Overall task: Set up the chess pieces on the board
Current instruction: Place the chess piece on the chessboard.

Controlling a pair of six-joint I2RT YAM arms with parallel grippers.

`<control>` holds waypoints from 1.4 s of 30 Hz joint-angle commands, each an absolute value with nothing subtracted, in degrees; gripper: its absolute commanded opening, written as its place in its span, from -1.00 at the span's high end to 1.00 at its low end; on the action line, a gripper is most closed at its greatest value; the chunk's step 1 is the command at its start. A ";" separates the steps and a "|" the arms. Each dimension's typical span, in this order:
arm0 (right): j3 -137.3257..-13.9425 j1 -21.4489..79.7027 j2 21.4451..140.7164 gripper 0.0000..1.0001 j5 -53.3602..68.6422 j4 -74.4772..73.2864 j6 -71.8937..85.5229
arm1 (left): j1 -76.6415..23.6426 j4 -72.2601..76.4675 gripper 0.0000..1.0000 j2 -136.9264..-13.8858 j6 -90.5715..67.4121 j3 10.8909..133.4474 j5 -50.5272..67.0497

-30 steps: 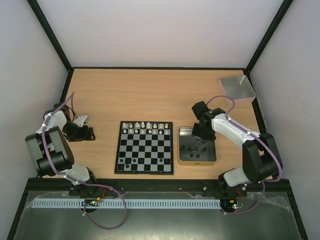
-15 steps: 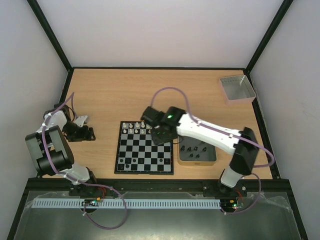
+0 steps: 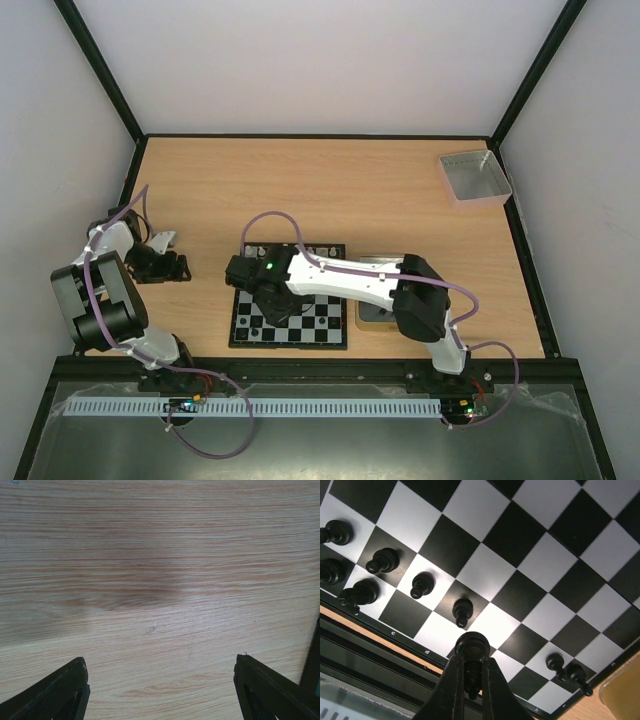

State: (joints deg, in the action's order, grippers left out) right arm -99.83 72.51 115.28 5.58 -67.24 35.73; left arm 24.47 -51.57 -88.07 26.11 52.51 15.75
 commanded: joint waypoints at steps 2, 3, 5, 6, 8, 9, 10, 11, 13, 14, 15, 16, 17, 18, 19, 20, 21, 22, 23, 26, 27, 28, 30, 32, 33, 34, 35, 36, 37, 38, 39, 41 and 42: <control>-103.69 74.51 117.55 0.95 6.43 -69.02 33.35 | 24.87 -52.14 -0.58 -88.51 25.93 52.20 15.63; -104.04 74.75 118.14 0.95 6.35 -69.03 33.19 | 24.87 -52.12 -0.59 -88.51 25.95 52.13 15.62; -104.46 75.24 119.11 0.95 6.57 -68.93 32.97 | 24.91 -52.10 -0.59 -88.47 25.94 52.12 15.64; -104.63 75.36 119.46 0.95 6.72 -68.84 32.94 | 24.92 -52.06 -0.59 -88.45 25.93 52.12 15.59; -104.69 75.52 120.00 0.95 7.09 -68.44 32.84 | 24.87 -52.05 -0.60 -88.42 25.93 52.12 15.55; -104.73 75.64 120.19 0.95 7.19 -68.20 32.87 | 24.87 -52.06 -0.60 -88.31 25.88 52.12 15.50; -104.63 75.74 120.38 0.95 7.34 -67.96 32.87 | 24.87 -52.06 -0.60 -88.33 25.90 52.12 15.51; -104.67 75.90 120.80 0.95 7.56 -67.78 32.87 | 24.87 -52.07 -0.60 -88.37 25.92 52.12 15.51; -104.63 76.17 121.43 0.95 7.67 -67.29 32.84 | 24.87 -52.11 -0.60 -88.33 25.91 52.12 15.62; -104.63 76.27 121.74 0.95 7.51 -67.12 32.87 | 24.87 -52.11 -0.60 -88.33 25.97 52.12 15.63; -104.58 76.29 122.03 0.95 7.24 -66.80 32.86 | 24.87 -52.12 -0.61 -88.33 25.93 52.13 15.64; -104.67 76.29 122.30 0.95 6.79 -66.42 32.96 | 24.87 -52.12 -0.61 -88.30 25.99 52.12 15.64; -104.83 76.33 122.48 0.95 5.86 -66.08 33.15 | 24.88 -52.11 -0.62 -88.21 26.01 52.08 15.63; -104.91 76.29 122.58 0.95 5.19 -65.72 33.33 | 24.87 -52.06 -0.63 -88.09 26.09 51.97 15.58; -105.02 76.29 122.78 0.95 5.02 -65.53 33.39 | 24.87 -51.98 -0.63 -87.99 26.10 51.88 15.61; -105.20 76.29 123.12 0.95 5.20 -65.34 33.44 | 24.88 -52.00 -0.63 -87.94 26.10 51.88 15.63; -105.25 76.29 123.40 0.95 5.43 -65.12 33.52 | 24.87 -52.03 -0.64 -87.85 26.06 51.89 15.53; -105.32 76.29 123.45 0.95 5.64 -64.96 33.57 | 24.93 -52.02 -0.65 -87.78 26.10 51.93 15.56; -105.43 76.29 123.67 0.95 5.75 -64.80 33.57 | 24.88 -51.95 -0.65 -87.72 26.10 51.86 15.56; -105.94 76.29 124.05 0.95 6.15 -64.84 33.49 | 24.87 -51.98 -0.65 -87.67 26.02 51.86 15.53; -105.93 76.29 124.15 0.95 6.53 -64.74 33.44 | 24.87 -52.02 -0.65 -87.63 26.02 51.90 15.54; -105.93 76.29 124.24 0.95 6.85 -64.73 33.38 | 24.95 -51.96 -0.65 -87.63 26.02 51.86 15.53; -106.05 76.37 124.41 0.95 7.23 -64.70 33.35 | 24.96 -52.03 -0.66 -87.55 26.02 51.86 15.51; -106.13 76.53 124.60 0.95 7.70 -64.71 33.39 | 25.01 -51.99 -0.66 -87.50 25.97 51.87 15.56; -106.20 76.69 124.74 0.95 7.81 -64.69 33.40 | 25.07 -51.89 -0.66 -87.46 26.01 51.90 15.56; -106.24 76.79 124.83 0.95 7.90 -64.76 33.33 | 25.12 -51.92 -0.66 -87.53 26.05 51.81 15.59; -106.31 76.89 124.93 0.95 7.97 -64.80 33.27 | 25.16 -51.96 -0.66 -87.56 26.10 51.82 15.59; -106.34 76.97 125.06 0.95 8.04 -64.92 33.24 | 25.18 -52.01 -0.66 -87.54 26.06 51.80 15.59; -106.42 77.03 125.25 0.95 8.08 -64.95 33.22 | 25.22 -51.93 -0.66 -87.50 26.06 51.77 15.64; -106.52 77.07 125.27 0.95 8.13 -64.89 33.16 | 25.27 -51.93 -0.66 -87.46 26.10 51.76 15.63; -106.59 77.10 125.36 0.95 8.17 -64.87 33.14 | 25.31 -51.89 -0.66 -87.47 26.10 51.77 15.62; -106.76 77.17 125.57 0.95 8.33 -64.95 33.06 | 25.36 -51.89 -0.66 -87.37 26.10 51.69 15.62; -106.93 77.17 125.67 0.95 8.46 -64.97 33.00 | 25.42 -51.86 -0.66 -87.43 26.10 51.68 15.58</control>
